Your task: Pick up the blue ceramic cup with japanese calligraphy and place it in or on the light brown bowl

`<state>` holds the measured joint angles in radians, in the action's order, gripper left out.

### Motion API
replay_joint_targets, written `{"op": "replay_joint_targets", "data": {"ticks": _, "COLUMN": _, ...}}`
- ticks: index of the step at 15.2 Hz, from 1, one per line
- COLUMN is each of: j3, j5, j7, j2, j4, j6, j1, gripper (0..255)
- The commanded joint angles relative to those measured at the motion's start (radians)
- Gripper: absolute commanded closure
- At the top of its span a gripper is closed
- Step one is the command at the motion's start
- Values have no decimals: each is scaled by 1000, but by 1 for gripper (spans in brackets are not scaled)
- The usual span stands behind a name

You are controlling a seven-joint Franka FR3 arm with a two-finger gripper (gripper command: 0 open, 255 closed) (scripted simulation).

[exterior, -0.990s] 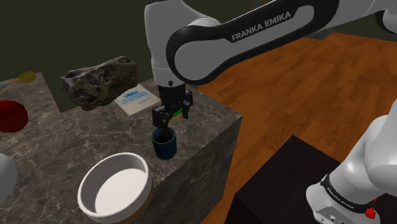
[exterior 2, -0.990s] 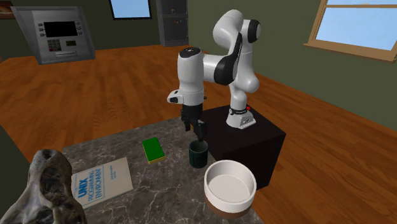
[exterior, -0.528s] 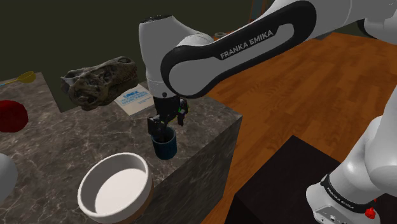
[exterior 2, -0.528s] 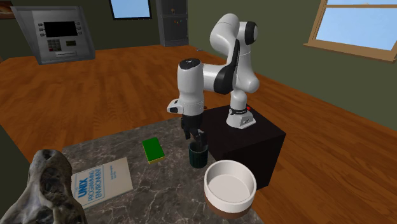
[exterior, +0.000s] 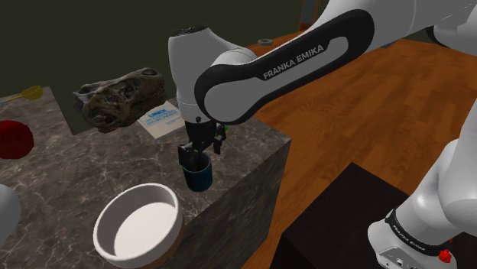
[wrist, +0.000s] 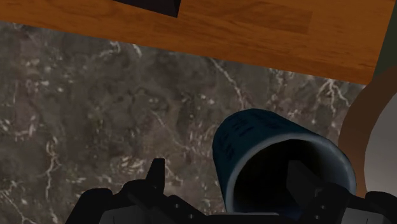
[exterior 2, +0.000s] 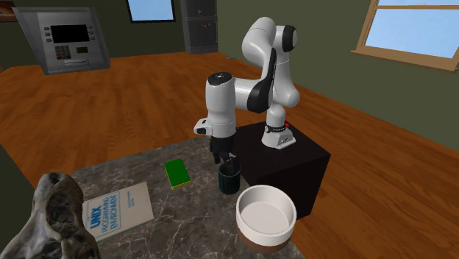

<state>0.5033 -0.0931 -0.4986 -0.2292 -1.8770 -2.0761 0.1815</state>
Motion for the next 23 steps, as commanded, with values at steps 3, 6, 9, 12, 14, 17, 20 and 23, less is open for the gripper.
{"op": "replay_joint_targets", "data": {"ticks": 3, "j3": 0, "j5": 0, "j7": 0, "j2": 0, "j4": 0, "j6": 0, "j1": 0, "gripper": 255}}
{"op": "replay_joint_targets", "data": {"ticks": 6, "j3": 0, "j5": 0, "j7": 0, "j2": 0, "j4": 0, "j6": 0, "j1": 0, "gripper": 255}}
{"op": "replay_joint_targets", "data": {"ticks": 9, "j3": 0, "j5": 0, "j7": 0, "j2": 0, "j4": 0, "j6": 0, "j1": 0, "gripper": 255}}
{"op": "replay_joint_targets", "data": {"ticks": 12, "j3": 1, "j5": 3, "j7": 2, "j2": 5, "j4": 7, "j6": 12, "j1": -1, "gripper": 255}}
{"op": "replay_joint_targets", "data": {"ticks": 14, "j3": 3, "j5": 9, "j7": 5, "j2": 15, "j4": 23, "j6": 36, "j1": -2, "gripper": 255}}
{"op": "replay_joint_targets", "data": {"ticks": 17, "j3": 5, "j5": 17, "j7": 10, "j2": 28, "j4": 48, "j6": 73, "j1": -4, "gripper": 255}}
{"op": "replay_joint_targets", "data": {"ticks": 20, "j3": 6, "j5": 24, "j7": 14, "j2": 40, "j4": 76, "j6": 110, "j1": -5, "gripper": 255}}
{"op": "replay_joint_targets", "data": {"ticks": 23, "j3": 8, "j5": 30, "j7": 17, "j2": 49, "j4": 105, "j6": 148, "j1": -6, "gripper": 255}}
